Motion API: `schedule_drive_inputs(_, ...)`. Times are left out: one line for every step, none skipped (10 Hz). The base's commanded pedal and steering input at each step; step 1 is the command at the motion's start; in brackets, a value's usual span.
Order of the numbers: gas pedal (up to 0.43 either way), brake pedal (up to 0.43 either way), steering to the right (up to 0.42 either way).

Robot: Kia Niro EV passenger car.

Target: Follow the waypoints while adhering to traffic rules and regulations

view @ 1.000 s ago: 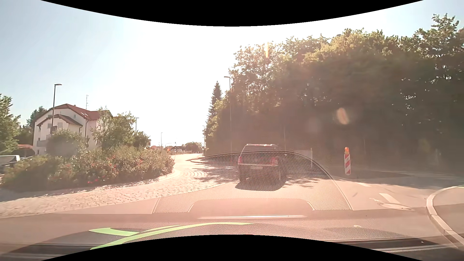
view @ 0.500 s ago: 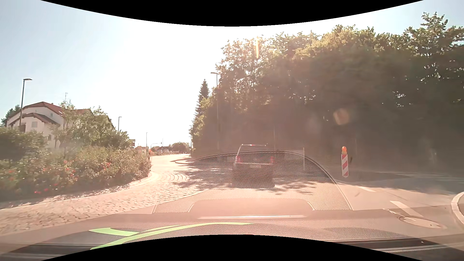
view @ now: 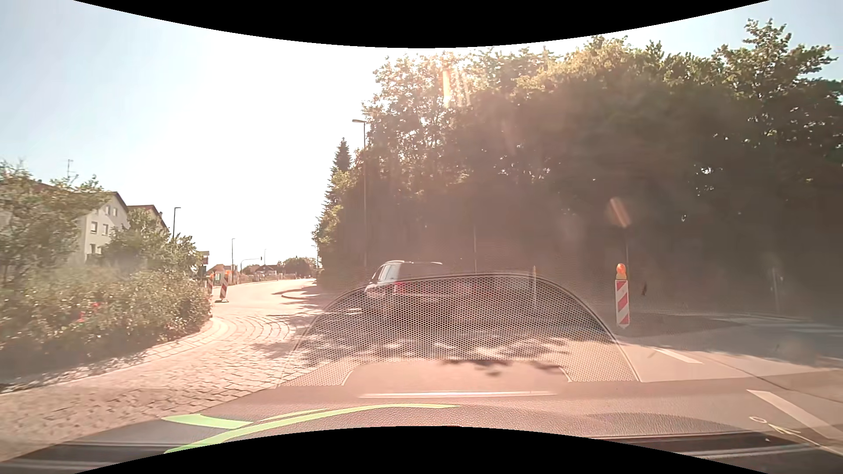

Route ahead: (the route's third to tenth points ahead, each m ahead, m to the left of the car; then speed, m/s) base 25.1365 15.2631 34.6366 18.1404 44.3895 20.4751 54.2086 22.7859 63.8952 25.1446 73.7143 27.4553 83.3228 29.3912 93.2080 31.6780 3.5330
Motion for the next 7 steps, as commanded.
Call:
schedule_drive_inputs(0.118, 0.0, 0.161)
schedule_drive_inputs(0.118, 0.0, 0.15)
schedule_drive_inputs(0.11, 0.0, 0.129)
schedule_drive_inputs(0.11, 0.0, 0.107)
schedule_drive_inputs(0.11, 0.0, 0.087)
schedule_drive_inputs(0.11, 0.0, 0.072)
schedule_drive_inputs(0.11, 0.0, 0.056)
